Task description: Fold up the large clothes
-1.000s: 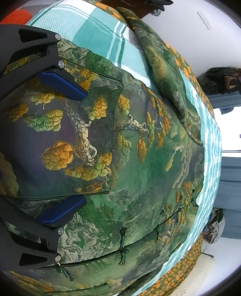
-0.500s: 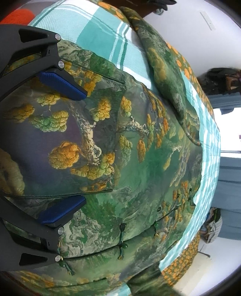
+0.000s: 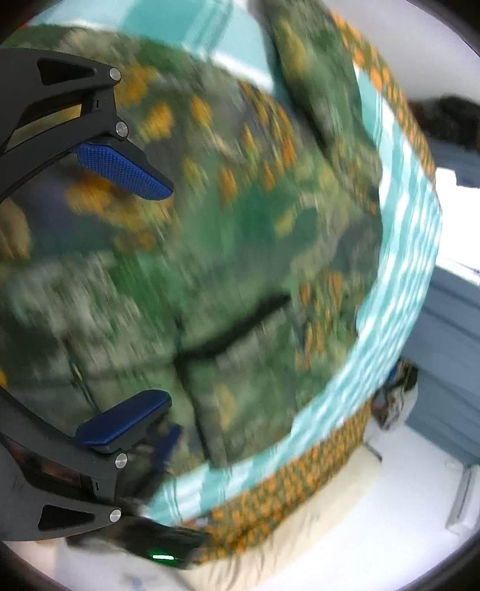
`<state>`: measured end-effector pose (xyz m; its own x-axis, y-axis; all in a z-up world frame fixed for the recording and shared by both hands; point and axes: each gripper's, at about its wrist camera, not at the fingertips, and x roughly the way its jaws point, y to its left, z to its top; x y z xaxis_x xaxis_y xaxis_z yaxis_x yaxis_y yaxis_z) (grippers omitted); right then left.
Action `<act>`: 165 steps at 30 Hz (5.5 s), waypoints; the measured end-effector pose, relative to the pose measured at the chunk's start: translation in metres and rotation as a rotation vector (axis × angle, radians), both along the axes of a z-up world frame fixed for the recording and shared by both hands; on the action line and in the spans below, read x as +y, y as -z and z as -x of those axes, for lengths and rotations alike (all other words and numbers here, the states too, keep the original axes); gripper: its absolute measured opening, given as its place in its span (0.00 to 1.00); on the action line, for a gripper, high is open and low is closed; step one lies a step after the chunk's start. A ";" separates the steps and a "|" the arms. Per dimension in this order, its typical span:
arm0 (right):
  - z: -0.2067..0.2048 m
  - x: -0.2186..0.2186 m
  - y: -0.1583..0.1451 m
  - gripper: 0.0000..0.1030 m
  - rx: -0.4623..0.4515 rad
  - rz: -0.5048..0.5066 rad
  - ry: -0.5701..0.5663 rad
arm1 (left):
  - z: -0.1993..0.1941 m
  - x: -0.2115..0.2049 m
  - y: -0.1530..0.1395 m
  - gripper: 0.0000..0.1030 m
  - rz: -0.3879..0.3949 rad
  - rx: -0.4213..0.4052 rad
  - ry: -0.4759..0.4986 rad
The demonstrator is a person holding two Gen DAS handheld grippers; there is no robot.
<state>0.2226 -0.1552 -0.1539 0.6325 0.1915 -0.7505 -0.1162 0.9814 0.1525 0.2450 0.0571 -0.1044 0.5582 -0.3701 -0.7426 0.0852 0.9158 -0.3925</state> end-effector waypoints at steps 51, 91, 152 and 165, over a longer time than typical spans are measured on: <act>-0.244 -0.218 0.034 0.55 0.210 -0.069 0.262 | -0.148 -0.050 0.078 0.29 -0.156 -0.024 0.019; 0.011 -0.037 0.026 0.64 0.085 0.255 0.147 | -0.060 0.361 0.064 0.92 0.090 0.225 -0.909; -0.193 0.001 -0.009 0.49 0.171 0.135 0.017 | -0.109 0.087 -0.027 0.87 -0.278 -0.094 -0.145; -0.217 0.028 0.036 0.47 0.183 -0.023 -0.139 | -0.198 0.077 0.081 0.65 -0.351 0.013 -0.141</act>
<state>0.4397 -0.1268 -0.1901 0.4526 0.2859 -0.8447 -0.2186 0.9539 0.2057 0.4431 0.1337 -0.1854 0.5752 -0.0123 -0.8179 -0.0540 0.9971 -0.0530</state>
